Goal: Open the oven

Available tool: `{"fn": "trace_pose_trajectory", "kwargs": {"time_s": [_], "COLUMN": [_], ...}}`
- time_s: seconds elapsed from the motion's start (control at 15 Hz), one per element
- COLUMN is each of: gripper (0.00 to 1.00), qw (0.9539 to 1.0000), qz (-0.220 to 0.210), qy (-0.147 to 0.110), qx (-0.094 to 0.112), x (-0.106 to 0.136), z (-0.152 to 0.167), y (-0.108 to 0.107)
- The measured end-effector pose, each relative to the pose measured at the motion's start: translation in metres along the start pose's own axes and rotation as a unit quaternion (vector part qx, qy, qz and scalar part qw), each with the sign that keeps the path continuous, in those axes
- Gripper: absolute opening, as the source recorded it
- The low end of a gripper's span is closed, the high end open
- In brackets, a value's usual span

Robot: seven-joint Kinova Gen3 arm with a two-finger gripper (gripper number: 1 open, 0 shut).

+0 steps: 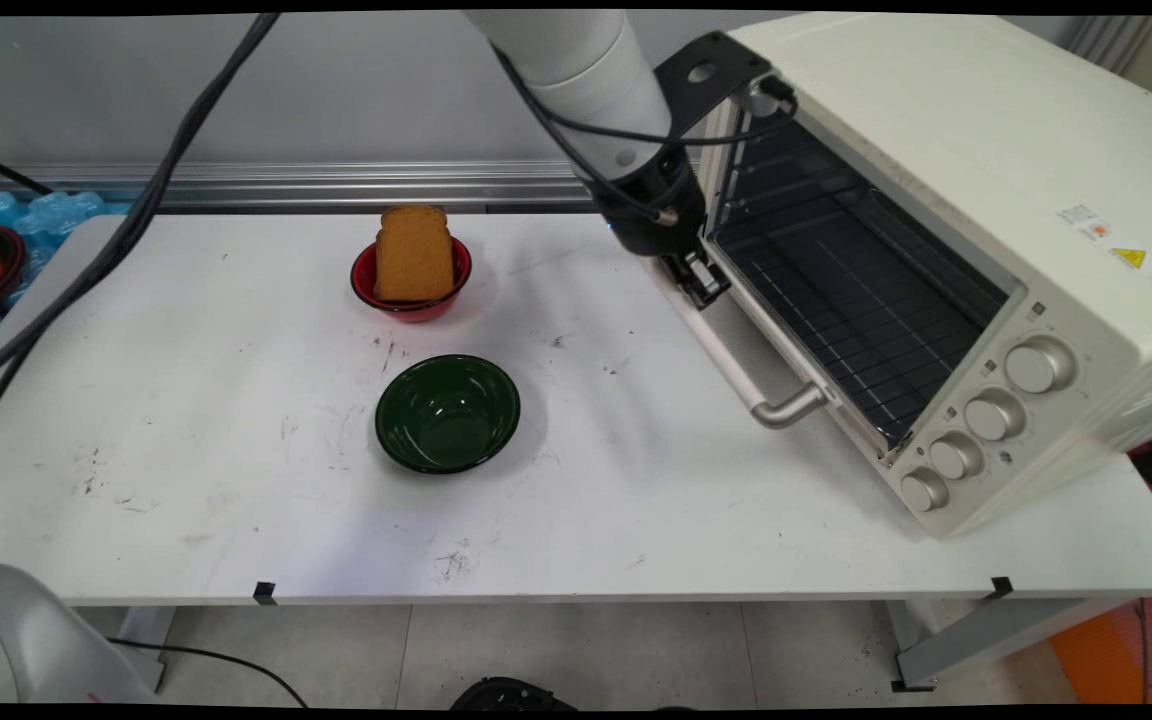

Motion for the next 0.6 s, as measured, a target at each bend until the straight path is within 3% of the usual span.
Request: {"fn": "trace_pose_trajectory", "kwargs": {"time_s": [0.6], "gripper": [0.00], "qw": [0.9999], "qz": [0.007], "qy": [0.011], "qx": [-0.007], "x": [-0.034], "z": [0.016], "y": [-0.005]}}
